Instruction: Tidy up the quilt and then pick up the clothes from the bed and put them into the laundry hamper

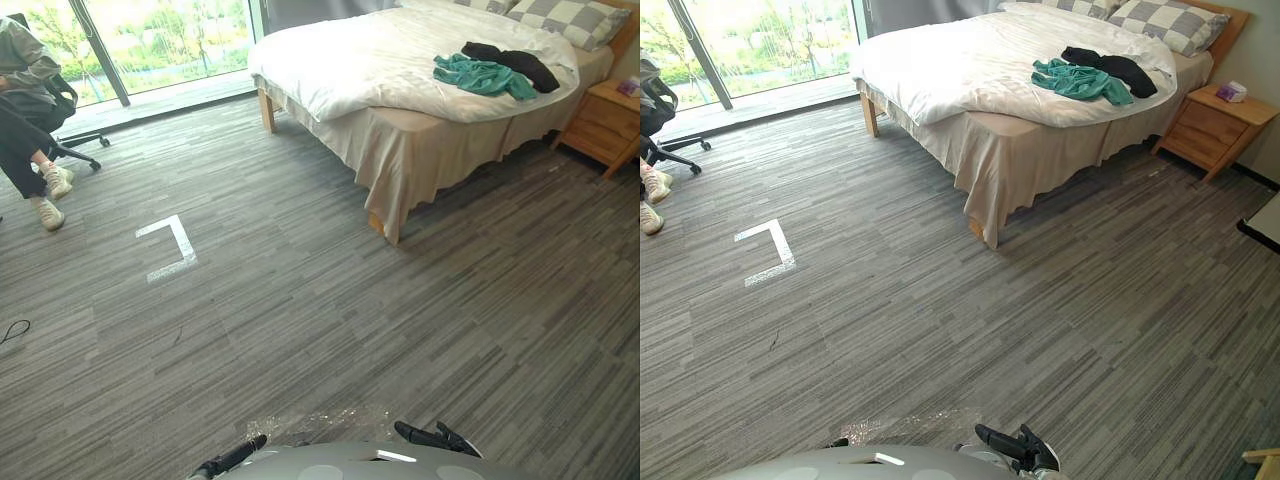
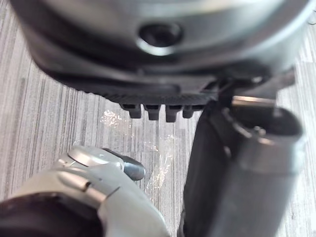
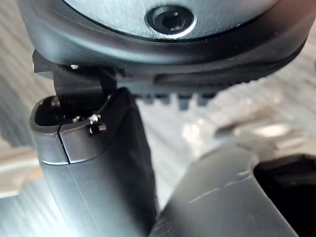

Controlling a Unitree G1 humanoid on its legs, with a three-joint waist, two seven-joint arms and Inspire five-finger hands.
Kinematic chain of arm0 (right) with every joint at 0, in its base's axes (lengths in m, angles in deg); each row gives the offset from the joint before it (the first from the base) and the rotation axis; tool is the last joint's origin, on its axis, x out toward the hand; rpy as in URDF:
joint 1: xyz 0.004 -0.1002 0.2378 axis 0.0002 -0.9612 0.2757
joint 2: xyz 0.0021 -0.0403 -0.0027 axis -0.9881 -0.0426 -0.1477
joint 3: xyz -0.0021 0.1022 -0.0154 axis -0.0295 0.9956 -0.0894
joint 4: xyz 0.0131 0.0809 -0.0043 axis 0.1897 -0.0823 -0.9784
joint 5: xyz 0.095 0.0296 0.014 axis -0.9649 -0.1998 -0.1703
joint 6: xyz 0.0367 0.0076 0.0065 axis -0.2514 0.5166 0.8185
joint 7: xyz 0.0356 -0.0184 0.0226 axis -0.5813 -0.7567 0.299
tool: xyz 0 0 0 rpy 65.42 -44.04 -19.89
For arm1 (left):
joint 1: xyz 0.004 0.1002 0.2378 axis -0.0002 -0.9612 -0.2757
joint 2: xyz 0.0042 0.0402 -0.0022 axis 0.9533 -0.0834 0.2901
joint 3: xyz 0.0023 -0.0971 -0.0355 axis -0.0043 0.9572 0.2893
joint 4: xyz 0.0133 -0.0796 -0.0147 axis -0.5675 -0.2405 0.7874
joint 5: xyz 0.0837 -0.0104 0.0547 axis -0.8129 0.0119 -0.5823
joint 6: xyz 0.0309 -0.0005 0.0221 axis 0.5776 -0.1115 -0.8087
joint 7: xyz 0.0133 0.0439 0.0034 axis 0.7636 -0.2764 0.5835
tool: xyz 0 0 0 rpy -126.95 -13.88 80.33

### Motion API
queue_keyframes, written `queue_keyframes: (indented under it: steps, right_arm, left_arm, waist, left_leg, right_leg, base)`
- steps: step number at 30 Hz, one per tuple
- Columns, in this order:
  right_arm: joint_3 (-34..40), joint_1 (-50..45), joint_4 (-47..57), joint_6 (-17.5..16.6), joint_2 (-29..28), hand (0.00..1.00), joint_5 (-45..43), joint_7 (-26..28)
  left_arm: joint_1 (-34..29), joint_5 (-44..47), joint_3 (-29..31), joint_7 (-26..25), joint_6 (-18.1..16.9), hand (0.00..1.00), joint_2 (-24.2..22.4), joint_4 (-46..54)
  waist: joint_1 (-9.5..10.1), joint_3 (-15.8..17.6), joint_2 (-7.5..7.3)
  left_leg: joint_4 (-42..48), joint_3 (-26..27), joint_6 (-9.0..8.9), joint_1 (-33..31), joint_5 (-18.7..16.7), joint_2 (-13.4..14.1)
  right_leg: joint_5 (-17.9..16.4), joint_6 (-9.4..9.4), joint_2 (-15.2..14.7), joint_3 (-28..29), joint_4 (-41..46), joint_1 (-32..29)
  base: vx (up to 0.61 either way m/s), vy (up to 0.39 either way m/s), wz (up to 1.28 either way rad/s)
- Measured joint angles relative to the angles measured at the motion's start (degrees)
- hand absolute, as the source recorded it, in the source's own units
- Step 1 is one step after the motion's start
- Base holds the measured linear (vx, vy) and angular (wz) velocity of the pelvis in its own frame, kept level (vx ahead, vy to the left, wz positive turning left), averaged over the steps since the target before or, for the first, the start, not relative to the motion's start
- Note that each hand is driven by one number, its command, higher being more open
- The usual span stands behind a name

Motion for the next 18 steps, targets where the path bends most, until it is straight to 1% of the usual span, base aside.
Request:
queue_keyframes:
  steps: [2, 5, 9, 10, 14, 15, 18]
  right_arm:
    - [0.72, 0.05, -0.06, 0.00, -0.37, 1.00, 0.00, 0.10]
    - [1.40, 0.54, -0.04, -0.16, -0.97, 1.00, 0.01, 0.46]
    - [2.41, 0.76, -0.04, -0.08, -1.35, 1.00, 0.00, 0.52]
    - [2.91, 0.85, -0.04, -0.01, -1.45, 1.00, 0.00, 0.65]
    - [3.38, 1.06, -0.05, 0.00, -1.59, 1.00, 0.07, 0.69]
    - [3.38, 1.04, -0.05, 0.00, -1.60, 1.00, 0.09, 0.69]
    - [3.39, 1.01, -0.05, -0.03, -1.60, 1.00, 0.06, 0.69]
  left_arm:
    - [-0.04, -0.02, 0.01, 0.31, -1.39, 1.00, 0.01, -0.06]
    - [0.00, -0.31, -0.01, 0.28, -2.34, 1.00, 0.14, -0.07]
    - [-0.04, -3.06, -0.02, -0.44, -1.60, 1.00, 0.22, -0.06]
    - [0.06, -4.28, -0.03, -0.71, -0.97, 1.00, 0.20, -0.04]
    - [0.13, -4.47, -0.05, -1.24, -0.10, 1.00, 0.20, 0.05]
    - [0.14, -4.47, -0.05, -1.25, 0.25, 1.00, 0.20, 0.05]
    - [0.17, -5.02, -0.10, -1.24, 0.46, 1.00, 0.20, 0.05]
  waist:
    - [-0.19, 0.65, -0.25]
    - [-0.40, 1.03, -0.52]
    - [-0.94, 1.37, -0.56]
    - [-0.97, 1.71, -0.51]
    - [-1.06, 2.20, -0.47]
    - [-1.06, 2.29, -0.62]
    - [-1.07, 2.48, -0.88]
  left_leg:
    - [-0.49, -0.03, 0.26, 0.95, 0.20, -0.26]
    - [-0.47, 0.16, -0.09, 1.05, -0.03, -0.47]
    - [-0.47, 0.38, -0.32, 1.22, -0.18, -0.42]
    - [-0.48, 0.50, -0.42, 1.69, -0.24, -0.37]
    - [-0.72, 0.81, -0.53, 2.71, -0.31, -0.25]
    - [-0.74, 0.87, -0.88, 2.84, -0.54, -0.24]
    - [-0.77, 0.98, -0.82, 2.76, -0.53, -0.25]
  right_leg:
    - [0.01, 0.02, -0.21, -0.27, -0.93, 1.16]
    - [0.16, 0.29, -0.40, -0.37, -1.79, 1.54]
    - [0.17, 0.31, -0.42, -0.86, -1.81, 1.67]
    - [0.16, 0.31, -0.40, -0.85, -1.82, 2.08]
    - [0.12, 0.34, -0.32, -0.84, -1.90, 3.08]
    - [0.02, 0.44, -0.32, -0.87, -1.92, 3.06]
    - [-0.03, 0.63, -0.33, -1.05, -2.33, 3.06]
  base:
    - [0.07, 0.019, 0.02]
    - [0.06, 0.011, -0.01]
    - [0.01, -0.001, 0.00]
    - [-0.04, -0.028, -0.03]
    - [-0.08, -0.034, -0.02]
    - [-0.08, -0.026, 0.00]
    - [-0.09, -0.026, 0.00]
